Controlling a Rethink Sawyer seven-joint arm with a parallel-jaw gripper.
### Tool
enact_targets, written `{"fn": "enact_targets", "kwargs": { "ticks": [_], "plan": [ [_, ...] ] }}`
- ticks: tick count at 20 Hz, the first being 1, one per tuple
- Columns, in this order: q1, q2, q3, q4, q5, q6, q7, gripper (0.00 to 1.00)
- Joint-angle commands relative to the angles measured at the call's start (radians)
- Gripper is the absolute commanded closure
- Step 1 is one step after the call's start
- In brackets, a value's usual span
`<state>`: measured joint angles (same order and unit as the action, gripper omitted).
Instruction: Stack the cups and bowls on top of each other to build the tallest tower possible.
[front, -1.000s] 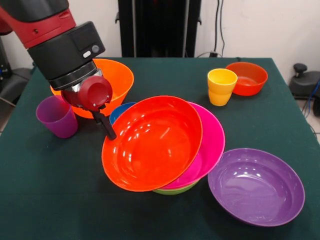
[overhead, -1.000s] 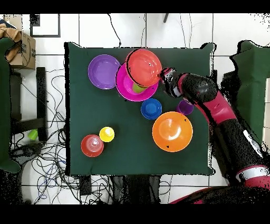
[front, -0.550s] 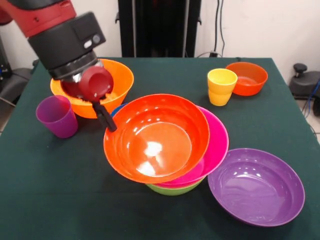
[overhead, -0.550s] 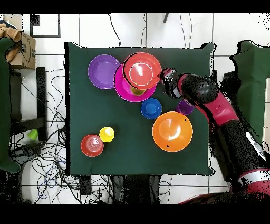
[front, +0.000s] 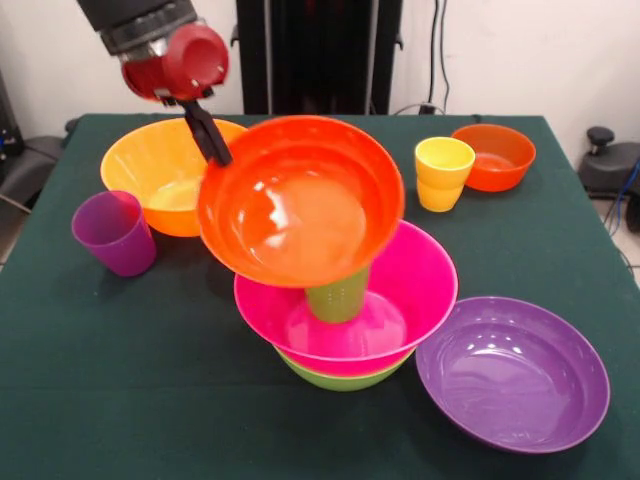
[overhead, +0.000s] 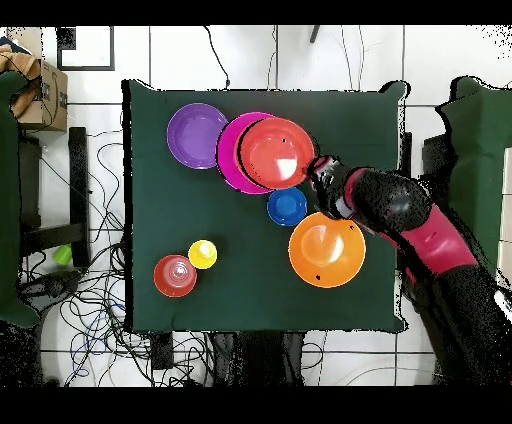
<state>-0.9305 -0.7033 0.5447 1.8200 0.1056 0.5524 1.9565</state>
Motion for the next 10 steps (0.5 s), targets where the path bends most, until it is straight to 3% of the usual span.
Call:
{"fn": "enact_targets", "kwargs": {
  "ticks": [1, 10],
  "plan": [
    [-0.044, -0.013, 0.039, 0.168, -0.065, -0.077, -0.005, 1.0],
    [-0.039, 0.04, 0.048, 0.185, -0.095, -0.17, 0.007, 1.0]
  ]
}}
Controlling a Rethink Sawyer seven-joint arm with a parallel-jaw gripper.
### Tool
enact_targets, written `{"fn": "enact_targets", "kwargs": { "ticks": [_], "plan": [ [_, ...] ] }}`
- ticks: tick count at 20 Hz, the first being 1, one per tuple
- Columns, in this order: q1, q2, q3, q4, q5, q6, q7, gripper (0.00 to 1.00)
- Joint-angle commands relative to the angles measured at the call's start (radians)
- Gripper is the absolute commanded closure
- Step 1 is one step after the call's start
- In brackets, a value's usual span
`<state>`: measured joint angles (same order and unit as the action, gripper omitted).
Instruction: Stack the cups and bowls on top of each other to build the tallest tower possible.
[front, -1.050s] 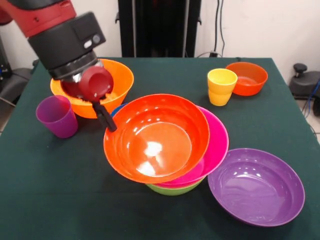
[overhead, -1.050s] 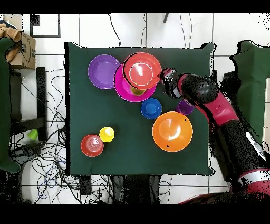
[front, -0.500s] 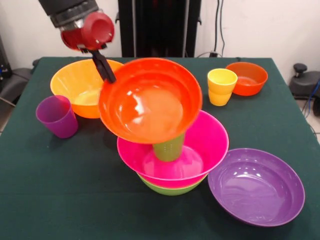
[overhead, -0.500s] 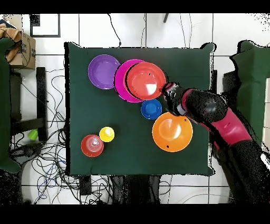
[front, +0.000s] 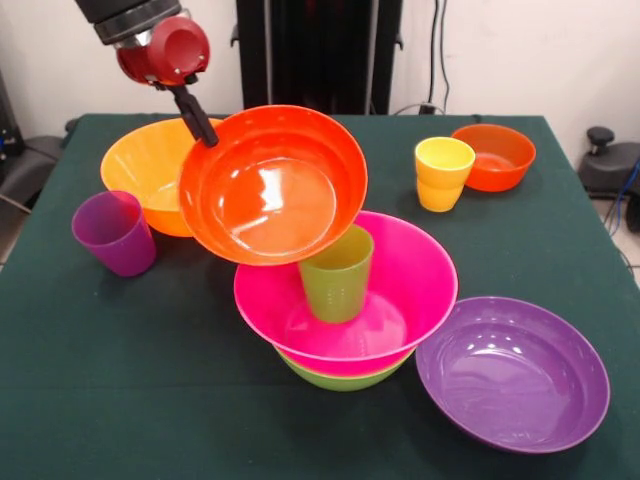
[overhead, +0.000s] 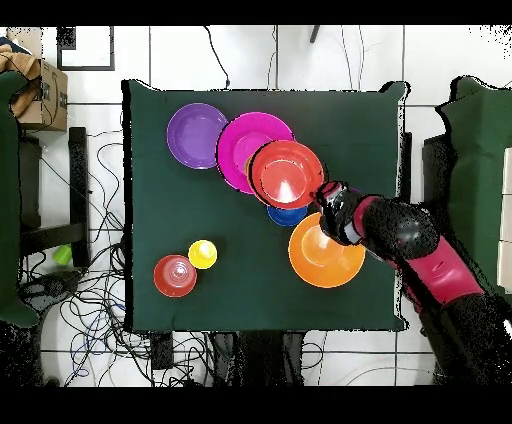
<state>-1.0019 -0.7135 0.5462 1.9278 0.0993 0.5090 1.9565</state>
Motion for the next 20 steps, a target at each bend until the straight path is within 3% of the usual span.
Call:
{"fn": "enact_targets", "kwargs": {
  "ticks": [1, 7, 17, 20],
  "plan": [
    [0.033, 0.057, 0.047, 0.078, -0.093, -0.136, 0.006, 1.0],
    [0.042, 0.022, 0.063, 0.164, -0.094, -0.204, 0.068, 1.0],
    [0.109, 0.007, 0.011, 0.218, -0.114, -0.319, 0.126, 1.0],
    [0.151, 0.029, -0.024, 0.17, -0.102, -0.326, 0.13, 1.0]
  ]
}}
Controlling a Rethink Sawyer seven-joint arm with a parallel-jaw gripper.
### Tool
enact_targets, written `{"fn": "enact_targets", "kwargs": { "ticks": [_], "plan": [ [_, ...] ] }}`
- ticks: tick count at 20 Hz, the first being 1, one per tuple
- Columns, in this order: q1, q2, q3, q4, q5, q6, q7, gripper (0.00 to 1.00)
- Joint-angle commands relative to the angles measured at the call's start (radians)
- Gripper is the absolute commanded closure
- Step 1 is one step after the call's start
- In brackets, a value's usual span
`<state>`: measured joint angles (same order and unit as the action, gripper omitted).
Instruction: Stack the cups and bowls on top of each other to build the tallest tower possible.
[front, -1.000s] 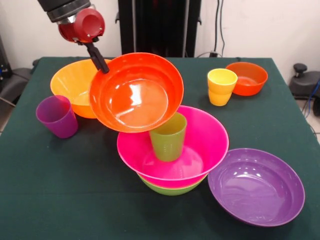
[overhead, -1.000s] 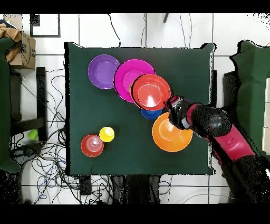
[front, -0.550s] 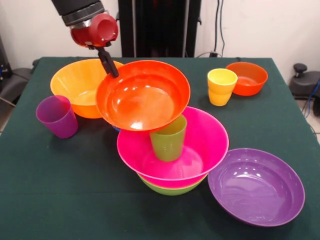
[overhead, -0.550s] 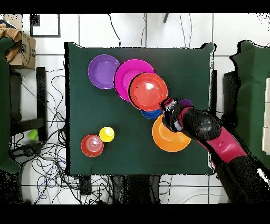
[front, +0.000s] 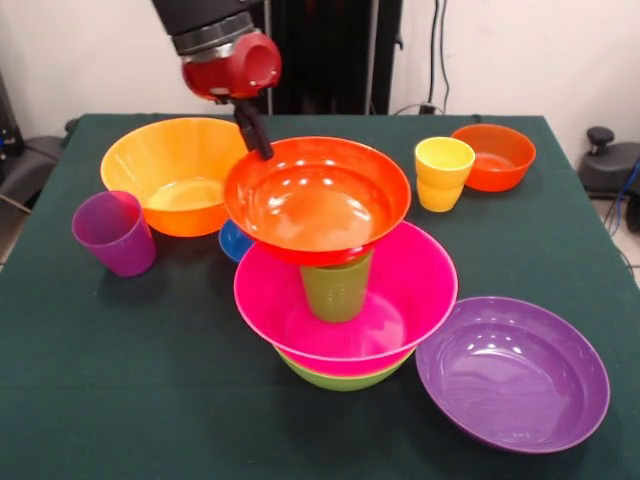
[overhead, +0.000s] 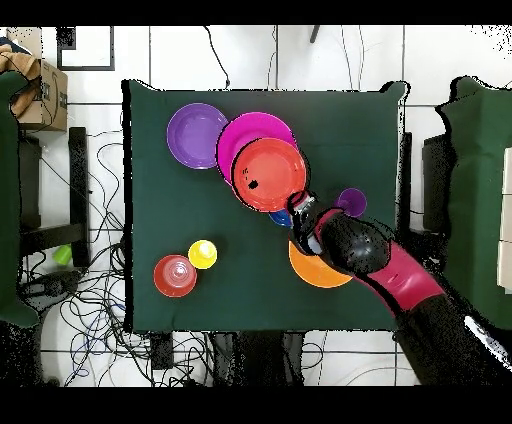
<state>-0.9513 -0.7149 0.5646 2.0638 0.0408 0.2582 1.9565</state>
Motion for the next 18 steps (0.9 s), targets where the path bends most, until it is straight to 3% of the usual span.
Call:
{"fn": "enact_targets", "kwargs": {
  "ticks": [1, 6, 18],
  "plan": [
    [0.108, 0.037, -0.05, 0.03, -0.044, -0.085, 0.129, 1.0],
    [0.131, 0.084, -0.089, -0.066, -0.031, -0.04, 0.084, 1.0],
    [0.089, 0.098, -0.096, -0.135, -0.035, 0.051, 0.017, 1.0]
  ]
}}
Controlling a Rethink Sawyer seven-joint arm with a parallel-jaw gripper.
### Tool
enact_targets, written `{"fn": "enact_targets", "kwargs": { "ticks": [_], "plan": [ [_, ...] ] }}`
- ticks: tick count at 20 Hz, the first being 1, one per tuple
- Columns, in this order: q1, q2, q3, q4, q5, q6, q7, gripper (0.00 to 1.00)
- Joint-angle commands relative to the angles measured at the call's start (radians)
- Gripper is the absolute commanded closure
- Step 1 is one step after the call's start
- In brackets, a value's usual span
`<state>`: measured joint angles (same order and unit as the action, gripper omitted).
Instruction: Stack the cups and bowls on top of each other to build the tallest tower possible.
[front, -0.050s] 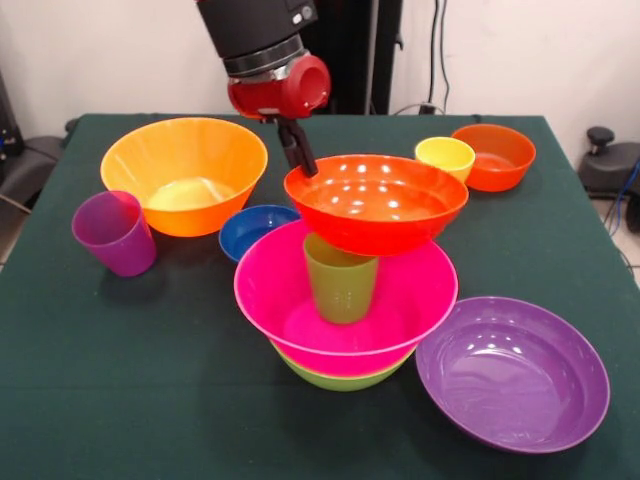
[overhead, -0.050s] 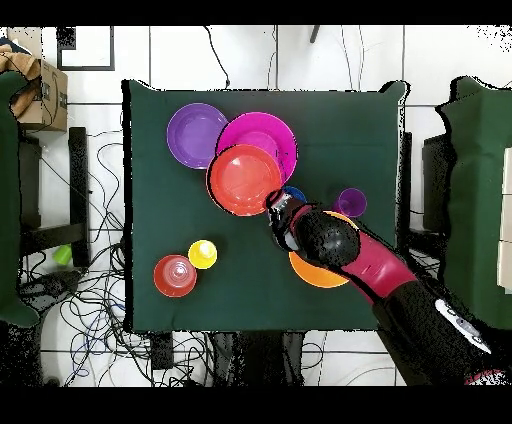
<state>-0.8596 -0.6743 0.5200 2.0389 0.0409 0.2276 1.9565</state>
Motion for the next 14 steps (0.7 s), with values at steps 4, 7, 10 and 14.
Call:
{"fn": "enact_targets", "kwargs": {
  "ticks": [4, 7, 10, 14],
  "plan": [
    [-0.021, 0.061, -0.048, -0.139, -0.039, 0.125, -0.009, 1.0],
    [-0.025, 0.062, -0.05, -0.16, -0.041, 0.15, -0.015, 1.0],
    [-0.02, 0.063, -0.057, -0.197, -0.037, 0.199, -0.019, 1.0],
    [-0.011, 0.036, -0.053, -0.191, -0.026, 0.226, 0.008, 1.0]
  ]
}}
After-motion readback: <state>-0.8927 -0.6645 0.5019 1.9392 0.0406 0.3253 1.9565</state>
